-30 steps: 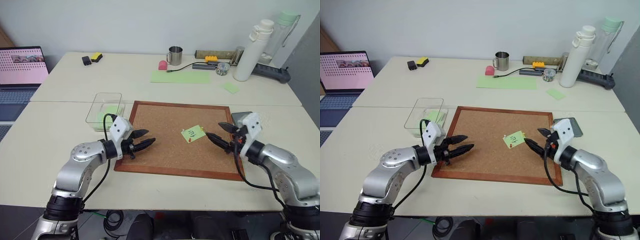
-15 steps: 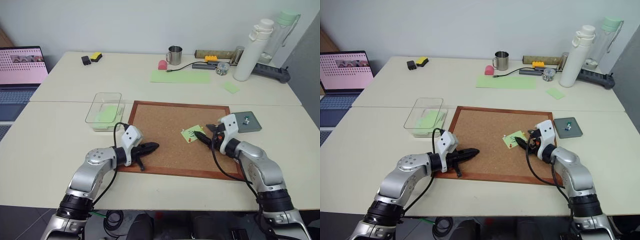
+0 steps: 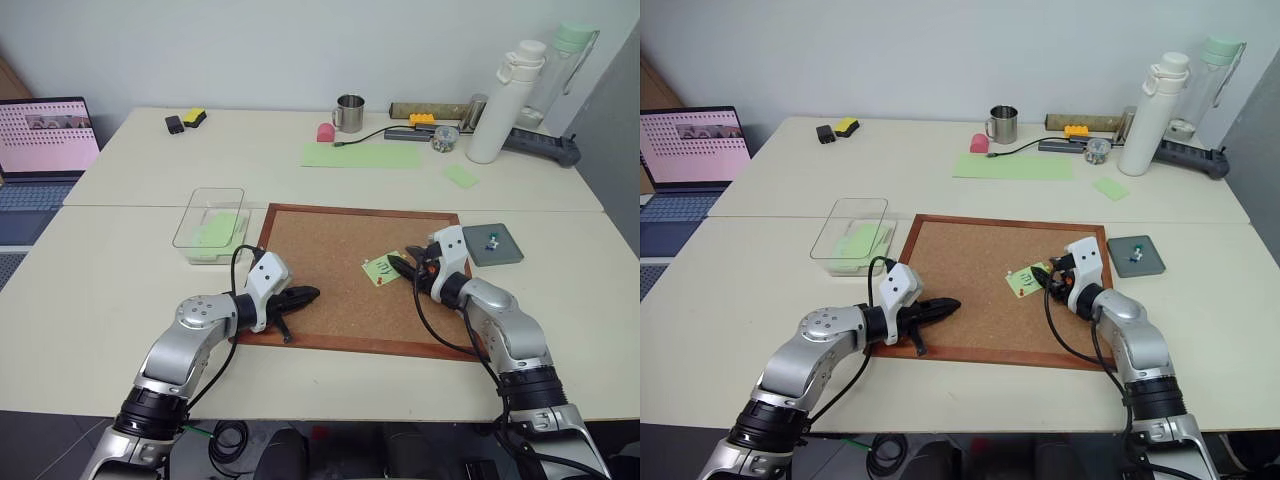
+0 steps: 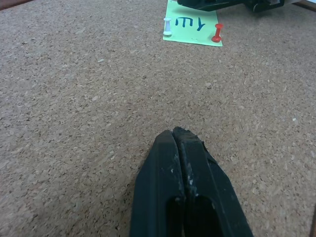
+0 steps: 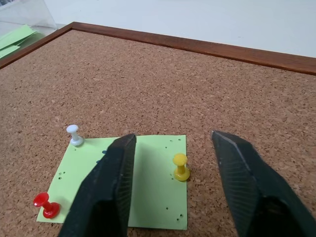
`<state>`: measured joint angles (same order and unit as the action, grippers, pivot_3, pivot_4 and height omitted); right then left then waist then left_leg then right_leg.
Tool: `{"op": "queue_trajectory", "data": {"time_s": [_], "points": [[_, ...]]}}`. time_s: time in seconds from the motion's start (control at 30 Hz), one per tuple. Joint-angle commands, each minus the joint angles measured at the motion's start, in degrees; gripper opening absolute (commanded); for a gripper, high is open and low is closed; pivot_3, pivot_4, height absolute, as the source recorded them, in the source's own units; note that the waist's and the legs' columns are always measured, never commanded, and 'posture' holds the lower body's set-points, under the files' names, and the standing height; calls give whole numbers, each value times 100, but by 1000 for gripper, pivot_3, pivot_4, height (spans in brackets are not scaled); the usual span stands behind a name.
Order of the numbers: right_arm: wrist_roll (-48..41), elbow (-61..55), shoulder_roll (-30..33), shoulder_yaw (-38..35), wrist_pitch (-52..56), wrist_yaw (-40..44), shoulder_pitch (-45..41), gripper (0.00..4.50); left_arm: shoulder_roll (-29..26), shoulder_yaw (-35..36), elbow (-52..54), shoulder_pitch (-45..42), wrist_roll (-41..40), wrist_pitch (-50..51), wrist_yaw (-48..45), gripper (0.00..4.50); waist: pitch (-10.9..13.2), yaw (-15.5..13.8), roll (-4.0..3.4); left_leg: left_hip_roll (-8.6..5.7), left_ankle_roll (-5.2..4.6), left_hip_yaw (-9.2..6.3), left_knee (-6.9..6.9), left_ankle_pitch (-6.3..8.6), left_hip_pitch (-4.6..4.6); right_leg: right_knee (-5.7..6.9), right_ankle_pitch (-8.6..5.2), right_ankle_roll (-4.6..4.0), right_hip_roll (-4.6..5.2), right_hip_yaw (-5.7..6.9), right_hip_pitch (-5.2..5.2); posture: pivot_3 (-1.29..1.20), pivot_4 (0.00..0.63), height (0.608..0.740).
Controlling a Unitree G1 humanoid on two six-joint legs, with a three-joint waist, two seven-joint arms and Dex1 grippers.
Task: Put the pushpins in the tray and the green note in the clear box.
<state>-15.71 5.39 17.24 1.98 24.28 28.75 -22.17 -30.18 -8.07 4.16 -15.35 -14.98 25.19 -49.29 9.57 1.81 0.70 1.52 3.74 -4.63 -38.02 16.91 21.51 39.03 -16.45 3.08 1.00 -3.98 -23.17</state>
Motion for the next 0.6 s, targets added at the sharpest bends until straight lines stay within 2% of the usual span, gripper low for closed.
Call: {"op": "queue_trajectory", "data": {"time_s": [0.03, 0.27, 0.6], "points": [[63, -174, 62, 6, -154, 116, -12, 1377, -87, -172, 61, 108, 92, 203, -42, 0, -1, 1, -1, 0, 0, 0, 0, 0, 0, 0, 0, 0, 0, 0, 0, 0, 150, 740], [34, -452, 8, -126, -242, 119, 19, 50, -94, -185, 77, 77, 80, 291, -50, 0, -1, 6, -2, 0, 0, 0, 1, 0, 0, -1, 0, 0, 0, 0, 0, 0, 150, 740], [-444, -1380, 31, -418, -152, 239, 105, 50, -107, -212, 82, 70, 83, 312, -69, 0, -2, -3, -4, 0, 0, -2, 1, 0, 1, -1, 0, 0, -1, 1, 0, 0, 150, 740]]}}
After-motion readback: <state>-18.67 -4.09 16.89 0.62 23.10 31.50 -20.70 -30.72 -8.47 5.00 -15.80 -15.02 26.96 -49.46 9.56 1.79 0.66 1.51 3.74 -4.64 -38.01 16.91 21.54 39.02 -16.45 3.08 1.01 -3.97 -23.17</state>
